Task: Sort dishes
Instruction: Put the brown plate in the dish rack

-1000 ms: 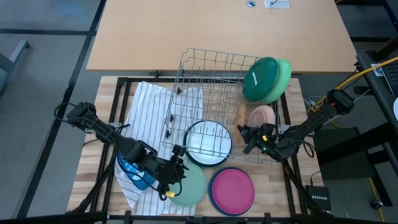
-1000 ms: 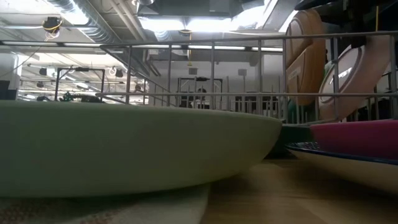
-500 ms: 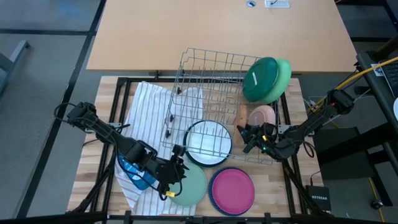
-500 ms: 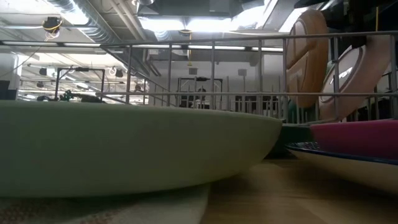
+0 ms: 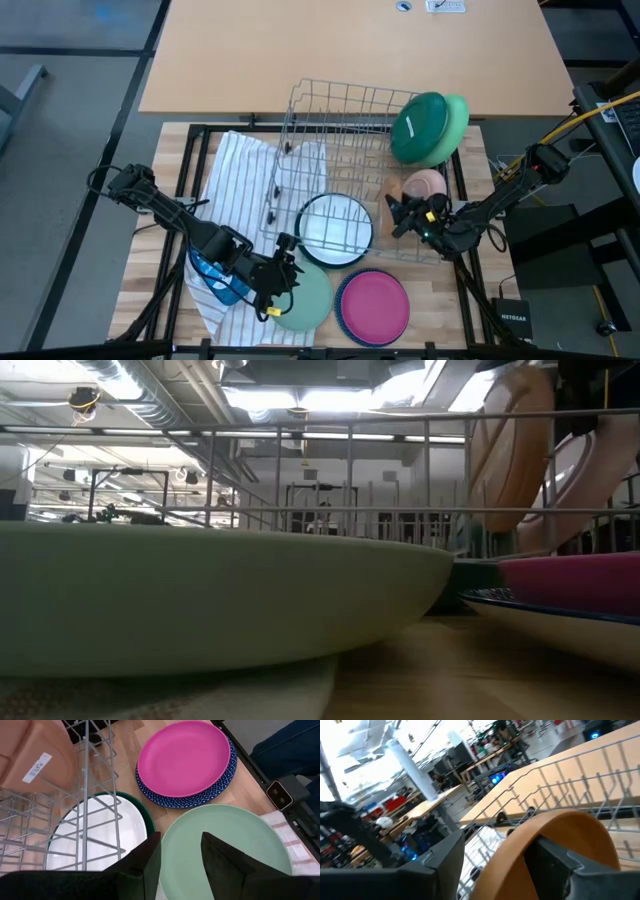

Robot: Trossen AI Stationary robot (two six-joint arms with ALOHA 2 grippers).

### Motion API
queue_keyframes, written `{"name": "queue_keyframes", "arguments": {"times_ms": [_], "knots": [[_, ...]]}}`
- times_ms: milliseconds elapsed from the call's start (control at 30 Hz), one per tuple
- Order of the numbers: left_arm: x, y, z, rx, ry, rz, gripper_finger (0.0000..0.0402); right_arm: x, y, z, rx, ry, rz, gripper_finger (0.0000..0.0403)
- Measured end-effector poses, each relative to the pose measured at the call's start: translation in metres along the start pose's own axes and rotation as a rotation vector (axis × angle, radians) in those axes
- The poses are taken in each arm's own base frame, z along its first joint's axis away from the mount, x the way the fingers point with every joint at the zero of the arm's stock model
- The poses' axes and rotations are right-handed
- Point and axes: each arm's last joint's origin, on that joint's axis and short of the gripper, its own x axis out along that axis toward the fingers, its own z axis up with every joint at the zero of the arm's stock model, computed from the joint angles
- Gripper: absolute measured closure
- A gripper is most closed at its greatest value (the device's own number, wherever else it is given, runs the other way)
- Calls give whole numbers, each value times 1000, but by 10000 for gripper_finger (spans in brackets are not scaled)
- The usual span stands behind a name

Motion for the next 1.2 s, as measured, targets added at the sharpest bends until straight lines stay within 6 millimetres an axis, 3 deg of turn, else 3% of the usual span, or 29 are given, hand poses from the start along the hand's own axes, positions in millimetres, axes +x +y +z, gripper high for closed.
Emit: {"name": "queue_keyframes", "arguments": {"times_ms": [867, 1200], "knots": [[0, 0, 0, 0, -1, 0, 273, 0, 0, 2, -6, -21, -32, 201], [0, 0, 0, -1, -1, 0, 273, 1, 21, 21, -100, -32, -48, 201]]}}
